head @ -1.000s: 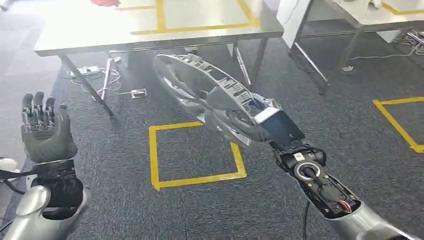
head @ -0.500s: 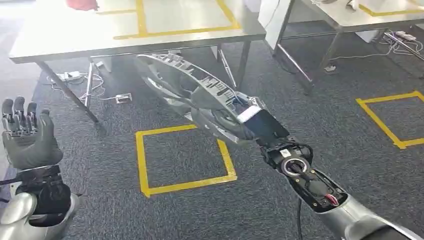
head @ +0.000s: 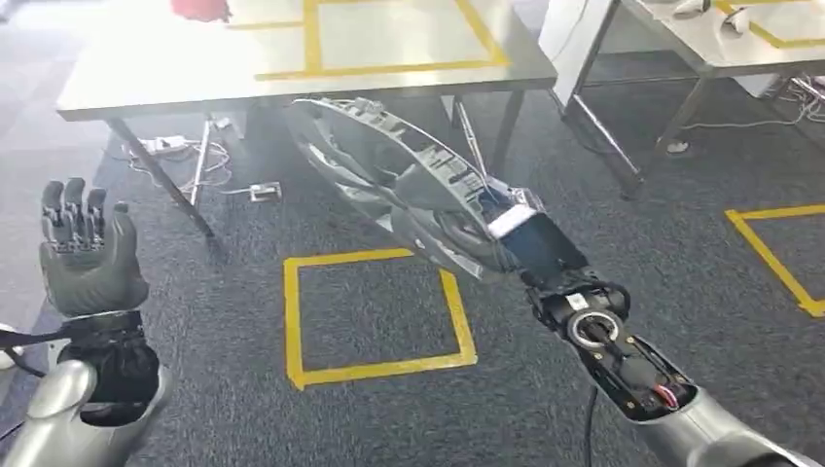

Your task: Take the parts from the cabinet and place them on the table.

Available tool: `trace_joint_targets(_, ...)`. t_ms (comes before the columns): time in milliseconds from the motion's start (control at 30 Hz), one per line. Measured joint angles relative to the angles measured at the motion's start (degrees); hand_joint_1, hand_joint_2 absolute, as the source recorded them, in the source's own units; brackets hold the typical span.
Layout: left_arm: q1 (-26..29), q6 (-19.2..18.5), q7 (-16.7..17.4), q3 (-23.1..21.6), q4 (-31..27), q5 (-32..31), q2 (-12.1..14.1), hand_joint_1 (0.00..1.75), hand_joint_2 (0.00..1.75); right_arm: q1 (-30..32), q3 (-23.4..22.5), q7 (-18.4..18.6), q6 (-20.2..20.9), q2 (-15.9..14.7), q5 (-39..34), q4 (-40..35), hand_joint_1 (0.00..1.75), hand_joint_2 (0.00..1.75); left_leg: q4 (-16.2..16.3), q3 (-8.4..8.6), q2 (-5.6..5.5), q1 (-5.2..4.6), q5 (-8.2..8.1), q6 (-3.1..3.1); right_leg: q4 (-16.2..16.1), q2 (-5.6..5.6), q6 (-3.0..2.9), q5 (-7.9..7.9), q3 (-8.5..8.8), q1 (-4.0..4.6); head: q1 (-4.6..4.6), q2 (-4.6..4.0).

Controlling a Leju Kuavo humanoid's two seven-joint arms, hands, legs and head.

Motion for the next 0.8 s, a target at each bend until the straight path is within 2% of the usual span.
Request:
trace_joint_targets(33,-0.1,0.0,0.0,0.0,0.0,0.0,0.0,0.00,1.75,0.0,0.0,0.0,0.0,0.0,0.0,0.0,1.75,1.75,0.0,0.17,-0.02,-0.24,-0.23,-0.34,-0.4,0.05,-0.24,0.02,0.34,-0.45,-0.17,0.00)
trace_joint_targets(67,-0.1,0.1,0.0,0.0,0.0,0.0,0.1,0.00,1.75,0.0,0.0,0.0,0.0,0.0,0.0,0.0,1.75,1.75,1.1,-0.13,0.16,-0.05,-1.00,-0.79,-0.9,0.00,-0.54,0.01,0.99,-0.75,-0.13,0.00)
trace_joint_targets(100,-0.2,0.1,0.0,0.0,0.0,-0.1,0.1,0.00,1.75,0.0,0.0,0.0,0.0,0.0,0.0,0.0,1.75,1.75,3.2,-1.30,0.29,-0.05,-1.97,-1.02,-1.0,-0.12,-0.78,-0.14,1.16,-0.89,-0.65,0.00)
trace_joint_targets(167,-0.2,0.1,0.0,0.0,0.0,0.0,0.1,0.00,1.75,-0.2,0.0,-0.1,0.0,0.0,0.0,0.0,1.75,1.75,11.2,-5.93,0.36,0.20,-5.08,-1.45,-0.9,-0.21,-1.10,-0.36,1.27,-0.96,-1.31,0.00)
trace_joint_targets(200,0.1,0.1,0.0,0.0,0.0,0.0,0.1,0.00,1.75,-0.2,0.0,-0.2,0.0,0.0,0.0,0.0,1.75,1.75,17.3,-9.80,0.39,0.45,-6.64,-1.75,-0.9,-0.24,-1.25,-0.60,1.42,-0.96,-1.64,0.00)
trace_joint_targets(233,0.2,0.1,0.0,0.0,0.1,0.0,0.2,0.00,1.75,-0.1,0.0,-0.1,0.0,0.0,0.0,0.0,1.75,1.75,19.4,-11.63,0.42,0.57,-6.40,-1.88,-0.9,-0.23,-1.23,-0.85,1.62,-0.97,-1.79,0.00)
trace_joint_targets(267,0.2,0.1,0.0,0.0,0.1,0.0,0.2,0.00,1.75,0.0,0.0,-0.1,0.0,0.0,0.0,0.1,1.75,1.75,18.6,-12.00,0.45,0.68,-4.61,-1.92,-0.9,-0.22,-1.18,-1.15,1.99,-0.99,-1.99,0.00)
trace_joint_targets(300,0.2,0.1,0.0,0.0,0.1,0.0,0.3,0.00,1.75,0.1,0.0,-0.1,0.1,0.0,0.0,0.1,1.75,1.75,16.5,-11.41,0.46,0.75,-2.78,-1.91,-0.9,-0.21,-1.11,-1.41,2.31,-1.04,-2.12,0.00)
trace_joint_targets(333,0.2,0.1,0.0,0.0,0.1,0.0,0.3,0.00,1.75,0.1,0.0,-0.1,0.1,0.0,0.0,0.1,1.75,1.75,9.8,-8.70,0.53,0.84,1.61,-1.82,-0.9,-0.18,-0.83,-1.98,3.10,-1.12,-2.38,0.00)
trace_joint_targets(367,0.2,0.1,0.0,0.0,0.1,0.0,0.3,0.00,1.75,0.1,0.0,-0.1,0.1,0.0,0.0,0.1,1.75,1.75,3.8,-6.07,0.65,0.93,4.87,-1.76,-0.9,-0.17,-0.55,-2.54,3.80,-1.19,-2.71,0.00)
trace_joint_targets(400,0.2,0.1,0.0,0.0,0.2,0.0,0.3,0.00,1.75,0.0,0.0,-0.2,0.1,0.0,0.0,0.1,1.75,1.75,1.6,-4.54,0.73,0.76,4.29,-1.74,-0.9,-0.12,-0.19,-2.89,3.95,-0.98,-3.00,0.00)
trace_joint_targets(433,0.1,0.1,0.0,0.0,0.2,0.0,0.3,0.00,1.75,-0.2,0.0,-0.2,0.0,0.0,0.0,0.1,1.75,1.75,0.1,-4.18,0.50,0.48,3.81,-1.45,-0.7,0.05,0.19,-3.13,3.74,-0.72,-3.37,0.00)
trace_joint_targets(467,0.2,0.2,0.1,0.0,0.2,0.0,0.3,0.00,1.75,-0.2,0.0,-0.2,0.0,0.0,0.0,0.1,1.75,1.75,0.6,-4.29,0.52,0.45,3.57,-1.14,-1.1,0.03,0.48,-3.15,3.79,-0.73,-3.12,0.00)
trace_joint_targets(533,0.3,0.2,0.0,0.0,0.2,0.0,0.3,0.00,1.75,0.0,0.0,-0.1,0.0,0.0,0.0,0.1,1.75,1.75,0.3,-3.82,0.43,0.44,2.87,-0.08,-0.9,-0.05,1.16,-3.10,4.51,-0.84,-2.84,0.00)
trace_joint_targets(567,0.3,0.2,0.0,0.0,0.2,0.0,0.3,0.00,1.75,0.0,0.0,0.0,0.0,0.0,0.0,0.1,1.75,1.75,0.0,-3.04,0.38,0.77,2.78,0.28,-0.3,-0.15,1.49,-3.67,3.94,-1.03,-2.56,0.00)
trace_joint_targets(600,0.2,0.2,0.0,0.0,0.2,0.0,0.3,0.00,1.75,0.0,0.0,-0.1,0.0,0.0,0.0,0.1,1.75,1.75,-0.1,-2.53,0.38,0.70,2.50,0.66,1.9,-0.22,1.65,-4.47,3.22,-1.03,-2.14,0.00)
trace_joint_targets(633,0.2,0.2,0.0,0.0,0.2,0.0,0.3,0.00,1.75,-0.1,0.0,-0.1,0.0,0.0,0.0,0.1,1.75,1.75,0.0,-2.21,0.37,0.66,2.24,0.96,6.3,-0.23,1.75,-6.10,1.09,-1.07,-1.62,0.00)
trace_joint_targets(700,0.4,0.2,0.0,0.0,0.2,0.0,0.2,0.00,1.75,0.0,0.0,-0.2,-0.1,0.0,0.0,0.1,1.75,1.75,0.0,-1.73,0.38,0.39,1.69,1.26,16.3,-0.23,2.02,-9.62,-4.86,-1.02,-0.79,0.00)
trace_joint_targets(733,0.6,0.2,0.0,0.0,0.2,0.0,0.2,0.00,1.75,0.2,0.0,-0.2,-0.1,0.0,0.0,0.1,1.75,1.75,0.0,-1.35,0.37,0.26,1.34,1.33,19.0,-0.23,1.98,-9.96,-6.96,-1.02,-0.66,0.00)
trace_joint_targets(767,0.6,0.1,0.0,0.0,0.2,0.0,0.2,0.00,1.75,0.4,0.0,-0.1,-0.1,0.0,0.0,0.1,1.75,1.75,0.0,-0.83,0.30,0.16,0.99,1.37,18.6,-0.23,1.84,-8.75,-7.52,-0.98,-0.57,0.00)
trace_joint_targets(800,0.7,0.1,0.0,0.0,0.2,0.0,0.2,0.00,1.75,0.6,0.0,-0.1,-0.1,0.0,0.0,0.1,1.75,1.75,0.0,-0.20,0.17,0.08,0.58,1.38,15.7,-0.23,1.58,-6.20,-6.88,-0.93,-0.44,0.00)
